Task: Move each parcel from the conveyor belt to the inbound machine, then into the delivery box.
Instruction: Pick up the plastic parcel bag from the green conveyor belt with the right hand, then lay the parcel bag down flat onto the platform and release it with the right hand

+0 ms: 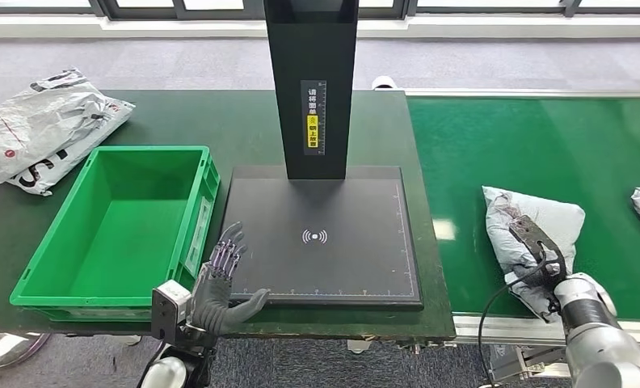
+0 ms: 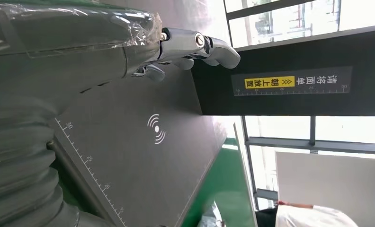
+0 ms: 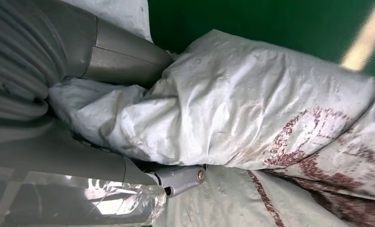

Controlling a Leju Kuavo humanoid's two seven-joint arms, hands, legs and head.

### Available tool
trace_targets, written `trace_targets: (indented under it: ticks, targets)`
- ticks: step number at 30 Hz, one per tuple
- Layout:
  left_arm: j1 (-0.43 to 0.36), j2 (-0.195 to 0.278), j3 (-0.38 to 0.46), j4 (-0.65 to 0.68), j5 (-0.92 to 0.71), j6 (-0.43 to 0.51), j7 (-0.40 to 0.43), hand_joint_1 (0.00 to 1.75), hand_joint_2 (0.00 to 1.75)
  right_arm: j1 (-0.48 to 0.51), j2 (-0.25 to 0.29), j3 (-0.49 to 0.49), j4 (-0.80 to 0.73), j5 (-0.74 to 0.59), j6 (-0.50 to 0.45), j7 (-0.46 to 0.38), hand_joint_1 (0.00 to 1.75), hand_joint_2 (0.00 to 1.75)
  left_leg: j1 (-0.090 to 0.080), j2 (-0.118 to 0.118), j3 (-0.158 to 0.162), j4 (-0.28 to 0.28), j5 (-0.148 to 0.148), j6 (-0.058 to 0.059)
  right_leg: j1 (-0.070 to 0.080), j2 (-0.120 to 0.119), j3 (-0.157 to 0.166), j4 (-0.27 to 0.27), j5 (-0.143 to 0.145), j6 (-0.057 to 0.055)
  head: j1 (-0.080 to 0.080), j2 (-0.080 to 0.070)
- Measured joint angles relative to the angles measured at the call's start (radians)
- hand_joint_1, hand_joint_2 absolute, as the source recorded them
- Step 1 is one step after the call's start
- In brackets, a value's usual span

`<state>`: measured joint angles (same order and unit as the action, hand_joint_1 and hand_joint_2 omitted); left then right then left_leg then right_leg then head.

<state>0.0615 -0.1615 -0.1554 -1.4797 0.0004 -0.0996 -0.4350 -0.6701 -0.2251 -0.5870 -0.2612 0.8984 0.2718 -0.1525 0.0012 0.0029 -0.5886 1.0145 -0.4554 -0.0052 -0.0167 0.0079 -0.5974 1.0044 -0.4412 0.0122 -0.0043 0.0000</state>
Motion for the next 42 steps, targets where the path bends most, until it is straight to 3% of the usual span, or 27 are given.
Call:
trace_targets:
  ticks: [5,10,21,32,37,42]
  targets:
    - [0.006,-0.008,0.015,-0.003,-0.018,0.006,-0.008,0.00,1.75,-0.027,0.030,0.002,-0.034,-0.046,0.058,-0.264,1.75,1.75,0.000,0.000,-0.004,0.000,0.000,-0.001,0.000,0.000,-0.003,0.000,0.000,0.000,0.000,0.000]
    - [0.008,-0.019,0.029,-0.003,-0.038,0.006,-0.013,0.00,1.75,-0.036,0.076,0.058,-0.154,-0.171,0.062,-0.338,1.75,1.75,0.000,-0.011,-0.003,0.000,0.005,-0.001,0.000,-0.009,-0.004,0.000,0.001,0.000,0.000,0.000]
    - [-0.002,-0.057,0.045,-0.002,-0.085,-0.009,0.011,0.00,1.75,0.131,0.160,0.311,-0.638,-0.504,0.041,-0.253,1.75,1.75,0.000,-0.011,-0.006,0.000,0.005,-0.001,0.000,-0.009,-0.006,0.000,0.000,0.000,0.000,0.000]
    - [-0.010,-0.080,0.047,0.009,-0.110,-0.044,0.015,0.00,1.75,0.277,0.183,0.475,-0.984,-0.518,-0.015,-0.201,1.75,1.75,0.000,-0.011,-0.006,0.000,0.004,-0.001,0.000,-0.009,-0.007,0.000,0.000,0.000,0.000,0.000]
    - [-0.033,-0.091,0.047,0.029,-0.124,-0.064,0.023,0.00,1.75,0.271,0.207,0.590,-1.013,-0.452,-0.062,-0.133,1.75,1.75,0.000,-0.010,-0.007,0.000,0.004,-0.001,0.000,-0.008,-0.008,0.000,0.000,0.000,0.000,0.000]
    - [-0.062,-0.092,0.039,0.060,-0.125,-0.070,0.030,0.00,1.75,0.206,0.232,0.711,-0.921,-0.445,-0.096,-0.114,1.75,1.75,0.000,-0.010,-0.006,0.000,0.005,-0.002,0.000,-0.008,-0.008,0.000,0.000,-0.001,0.000,0.000]
